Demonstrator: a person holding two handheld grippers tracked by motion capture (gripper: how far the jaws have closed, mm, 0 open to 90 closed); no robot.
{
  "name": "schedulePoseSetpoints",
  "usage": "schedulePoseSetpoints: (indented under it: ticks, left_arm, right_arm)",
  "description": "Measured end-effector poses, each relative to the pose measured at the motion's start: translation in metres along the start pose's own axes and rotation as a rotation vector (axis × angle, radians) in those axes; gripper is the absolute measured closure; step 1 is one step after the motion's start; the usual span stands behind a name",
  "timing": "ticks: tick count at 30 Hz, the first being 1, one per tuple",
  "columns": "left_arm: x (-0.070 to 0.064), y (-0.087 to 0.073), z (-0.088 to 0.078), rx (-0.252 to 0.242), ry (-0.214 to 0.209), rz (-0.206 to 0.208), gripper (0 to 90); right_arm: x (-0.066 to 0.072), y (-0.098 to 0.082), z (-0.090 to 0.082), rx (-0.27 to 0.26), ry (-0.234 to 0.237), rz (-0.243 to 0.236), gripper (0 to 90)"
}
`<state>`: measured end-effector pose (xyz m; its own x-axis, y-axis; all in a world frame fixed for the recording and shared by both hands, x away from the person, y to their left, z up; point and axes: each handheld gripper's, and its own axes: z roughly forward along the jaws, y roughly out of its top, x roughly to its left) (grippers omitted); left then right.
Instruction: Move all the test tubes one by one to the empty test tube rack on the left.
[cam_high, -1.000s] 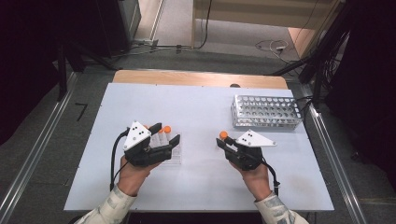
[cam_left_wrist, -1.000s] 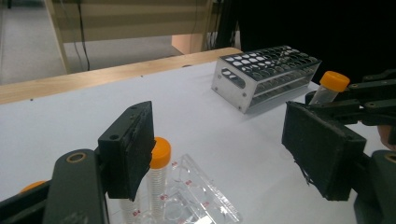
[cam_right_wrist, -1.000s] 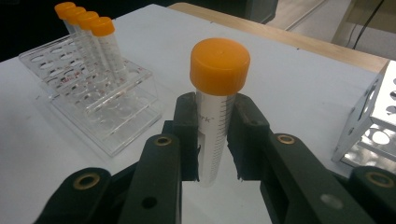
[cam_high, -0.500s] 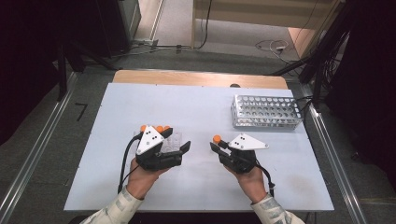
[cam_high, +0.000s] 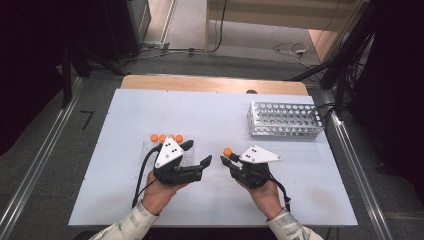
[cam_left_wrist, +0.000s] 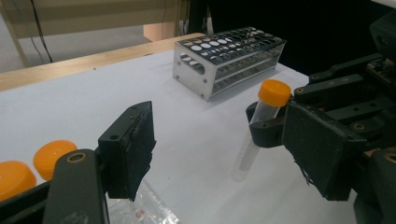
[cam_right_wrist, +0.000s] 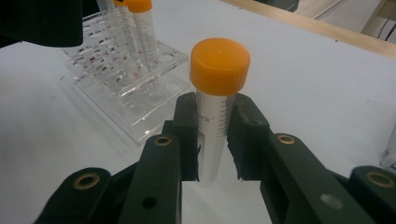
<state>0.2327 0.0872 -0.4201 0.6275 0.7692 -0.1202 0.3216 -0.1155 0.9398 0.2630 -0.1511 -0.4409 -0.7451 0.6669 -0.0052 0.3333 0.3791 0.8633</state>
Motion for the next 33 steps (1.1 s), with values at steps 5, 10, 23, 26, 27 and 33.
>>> schedulePoseSetpoints:
  ticks: [5, 10, 23, 26, 27, 33]
  left_arm:
    - [-0.004, 0.000, 0.003, 0.004, -0.020, 0.010, 25.3]
    - [-0.010, 0.000, 0.007, 0.006, -0.041, 0.020, 25.5]
    - [-0.017, -0.003, 0.020, 0.025, -0.101, 0.054, 46.5]
    - [-0.017, -0.004, 0.022, 0.032, -0.108, 0.059, 51.3]
    - [-0.017, -0.004, 0.023, 0.034, -0.112, 0.060, 52.4]
    - [-0.018, -0.006, 0.026, 0.037, -0.108, 0.078, 60.1]
  right_arm:
    - [0.003, 0.000, 0.002, 0.005, 0.010, -0.005, 71.9]
    - [0.006, 0.000, 0.003, 0.010, 0.020, -0.013, 71.9]
    - [0.017, 0.000, 0.006, 0.017, 0.050, -0.027, 71.9]
    - [0.018, 0.000, 0.006, 0.017, 0.057, -0.032, 71.9]
    - [0.019, 0.000, 0.007, 0.020, 0.056, -0.034, 71.9]
    - [0.022, 0.001, 0.007, 0.020, 0.068, -0.042, 71.9]
